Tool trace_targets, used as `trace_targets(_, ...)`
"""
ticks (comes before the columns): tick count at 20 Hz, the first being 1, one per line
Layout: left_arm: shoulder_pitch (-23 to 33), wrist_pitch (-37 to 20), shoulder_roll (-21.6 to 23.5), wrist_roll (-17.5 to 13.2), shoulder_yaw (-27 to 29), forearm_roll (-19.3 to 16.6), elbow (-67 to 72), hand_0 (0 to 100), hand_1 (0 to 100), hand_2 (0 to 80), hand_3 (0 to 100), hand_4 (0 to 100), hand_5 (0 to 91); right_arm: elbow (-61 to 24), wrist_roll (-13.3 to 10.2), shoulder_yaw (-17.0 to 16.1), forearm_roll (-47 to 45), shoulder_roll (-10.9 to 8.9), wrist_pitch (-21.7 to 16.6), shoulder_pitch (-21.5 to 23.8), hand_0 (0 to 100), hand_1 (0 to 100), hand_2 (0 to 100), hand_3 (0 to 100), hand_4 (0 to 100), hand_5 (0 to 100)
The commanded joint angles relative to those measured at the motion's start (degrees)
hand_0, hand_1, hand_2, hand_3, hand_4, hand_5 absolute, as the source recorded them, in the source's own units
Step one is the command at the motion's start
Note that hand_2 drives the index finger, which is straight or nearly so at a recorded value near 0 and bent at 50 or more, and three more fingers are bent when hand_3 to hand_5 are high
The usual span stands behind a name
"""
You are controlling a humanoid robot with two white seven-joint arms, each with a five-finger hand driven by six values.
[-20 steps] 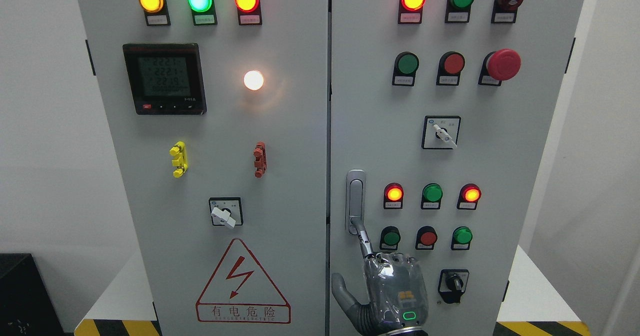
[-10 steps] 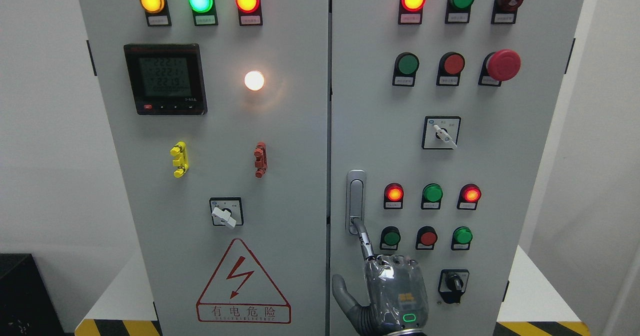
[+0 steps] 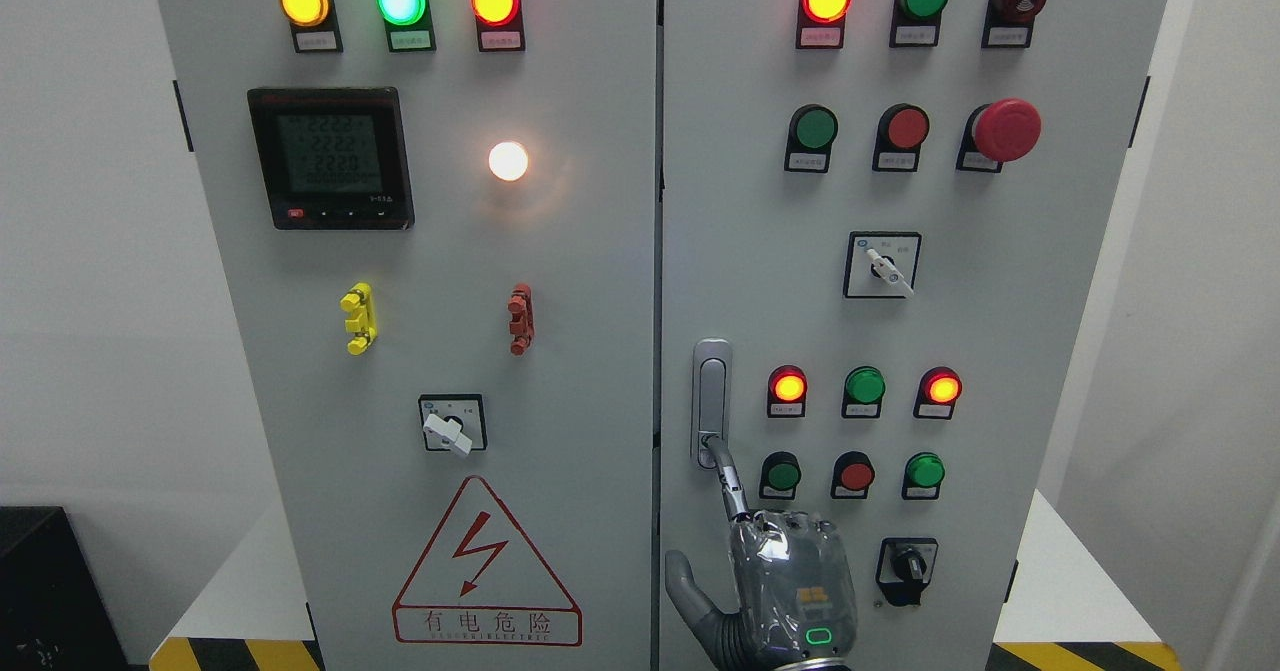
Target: Release door handle
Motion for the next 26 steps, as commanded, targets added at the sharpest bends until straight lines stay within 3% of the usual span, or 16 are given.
trace_targets(1,0.0,0.0,0.0,0.0,-1.1,0.0,-1.0,0,0,2.3,8,1,0.0,1.6,0.1,0.3,0.2,0.04,-0.1,0.1,36,39,1,100,100,99)
trace_targets(26,0.0,0.0,0.0,0.0,-1.1,0.0,-1.0,0,0,2.5,8,1,0.0,1.3,0.0,0.7,0.2,0.04,-0.1,1.7,36,38,2,100,100,99)
